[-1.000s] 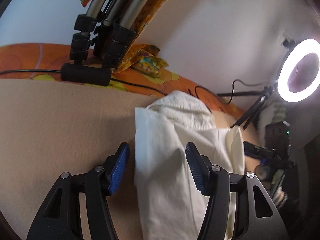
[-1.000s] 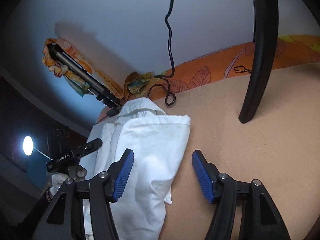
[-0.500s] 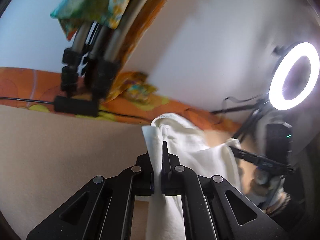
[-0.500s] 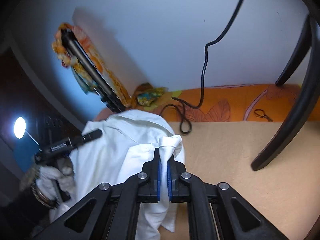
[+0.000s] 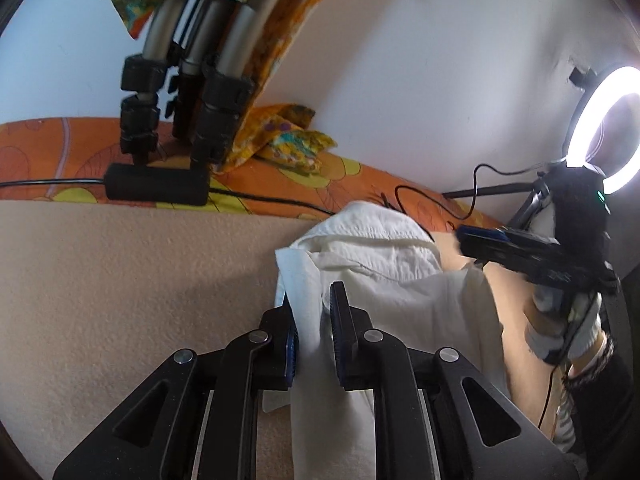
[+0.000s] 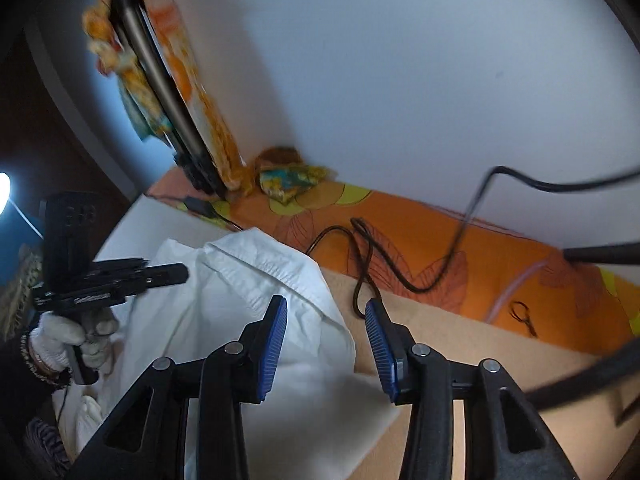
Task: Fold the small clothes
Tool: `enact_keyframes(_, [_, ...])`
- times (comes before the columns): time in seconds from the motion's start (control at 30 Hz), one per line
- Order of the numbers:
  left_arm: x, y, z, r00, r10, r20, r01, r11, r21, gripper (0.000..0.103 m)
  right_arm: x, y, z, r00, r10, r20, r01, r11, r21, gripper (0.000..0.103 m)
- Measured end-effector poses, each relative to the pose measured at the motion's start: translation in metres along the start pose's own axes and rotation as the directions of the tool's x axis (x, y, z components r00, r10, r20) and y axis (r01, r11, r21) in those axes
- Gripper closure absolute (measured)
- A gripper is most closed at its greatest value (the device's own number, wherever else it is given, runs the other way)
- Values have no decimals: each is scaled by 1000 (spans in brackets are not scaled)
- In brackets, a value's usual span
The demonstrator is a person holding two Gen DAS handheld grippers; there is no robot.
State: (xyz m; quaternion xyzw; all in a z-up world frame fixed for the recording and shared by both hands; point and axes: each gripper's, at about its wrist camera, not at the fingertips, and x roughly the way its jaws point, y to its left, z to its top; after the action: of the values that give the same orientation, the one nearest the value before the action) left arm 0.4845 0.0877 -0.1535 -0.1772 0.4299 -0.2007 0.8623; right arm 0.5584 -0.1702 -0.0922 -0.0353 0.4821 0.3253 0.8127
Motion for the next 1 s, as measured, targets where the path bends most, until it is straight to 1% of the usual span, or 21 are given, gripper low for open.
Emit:
enact_keyframes(0.03, [3, -1, 0, 1000, 3, -7, -3, 1000, 7, 90, 10, 0, 5, 999, -2, -32, 2, 1000, 5, 60])
enact_keyframes(0.1, [6, -3, -1, 1000, 5, -10, -4, 1000, 18, 90, 23, -1, 7, 996, 36, -79, -34, 999, 32, 60])
enact_keyframes(0.17, [8, -3, -1, 1000, 4, -12, -3, 1000, 21, 90, 29, -1, 3, 994, 50, -98, -46, 998, 39, 68])
enact_keyframes(0.23, [9, -2, -1, 1000, 3, -14, -2, 1000, 18, 90, 32, 4, -2, 993, 49, -109, -48, 999, 13, 94])
enact_keyframes(0.3, [8, -3, -1, 1000, 0, -13, 0, 1000, 19, 90, 29, 15, -5, 996, -21, -92, 16, 998, -56, 100])
enact_keyframes(0.37, [8, -3, -1, 1000, -1, -12, 2, 1000, 24, 90, 19, 27, -3, 998, -58, -37, 54, 992, -118, 101])
enact_keyframes(0.4, [10, -4, -1, 1000, -4, -11, 5, 1000, 26, 90, 13, 31, 0, 996, -92, 1, 91, 985, -149, 101])
enact_keyframes(0.43, [11, -4, -1, 1000, -6, -12, 6, 1000, 26, 90, 12, 34, 5, 989, -144, 33, 148, 974, -171, 101])
enact_keyframes(0.47, [12, -5, -1, 1000, -3, -14, 3, 1000, 29, 90, 13, 33, 9, 989, -145, 38, 149, 975, -165, 101])
enact_keyframes(0.5, [12, -5, -1, 1000, -4, -14, 4, 1000, 28, 90, 16, 32, 12, 993, -120, 24, 122, 981, -151, 101])
enact_keyframes(0.57, [14, -4, 1, 1000, -9, -17, 9, 1000, 23, 90, 27, 37, 13, 985, -170, 16, 169, 965, -199, 101])
enact_keyframes(0.6, [15, -4, 2, 1000, -14, -16, 14, 1000, 21, 90, 33, 39, 12, 982, -189, 7, 186, 959, -212, 99])
enact_keyframes(0.63, [15, -3, 2, 1000, -19, -15, 20, 1000, 19, 90, 37, 39, 11, 980, -201, -4, 196, 958, -209, 93])
enact_keyframes(0.67, [15, -3, 3, 1000, -19, -12, 19, 1000, 17, 90, 37, 36, 11, 980, -196, -18, 190, 965, -183, 90])
enact_keyframes(0.7, [14, -2, 3, 1000, -25, -7, 25, 1000, 15, 90, 34, 34, 12, 982, -187, -17, 183, 970, -158, 76])
enact_keyframes(0.73, [13, -1, 4, 999, -31, -5, 31, 999, 11, 91, 27, 30, 11, 982, -187, 4, 186, 974, -131, 66])
enact_keyframes(0.8, [10, 0, 6, 1000, -30, 7, 30, 999, 11, 96, 5, 25, 4, 977, -205, 60, 210, 974, -83, 64])
enact_keyframes(0.87, [7, 0, 7, 1000, -22, 20, 22, 1000, 17, 97, -16, 19, -9, 976, -201, 87, 204, 978, -32, 62])
enact_keyframes(0.93, [5, -1, 8, 999, -10, 32, 9, 1000, 25, 99, -30, 12, -27, 970, -220, 106, 220, 975, 11, 56])
enact_keyframes(0.97, [4, 0, 8, 999, -15, 30, 15, 1000, 26, 99, -36, 6, -36, 970, -217, 107, 214, 976, 39, 55])
enact_keyframes(1.0, [4, 0, 8, 1000, -11, 28, 11, 999, 30, 99, -40, -2, -46, 975, -198, 99, 191, 979, 71, 55])
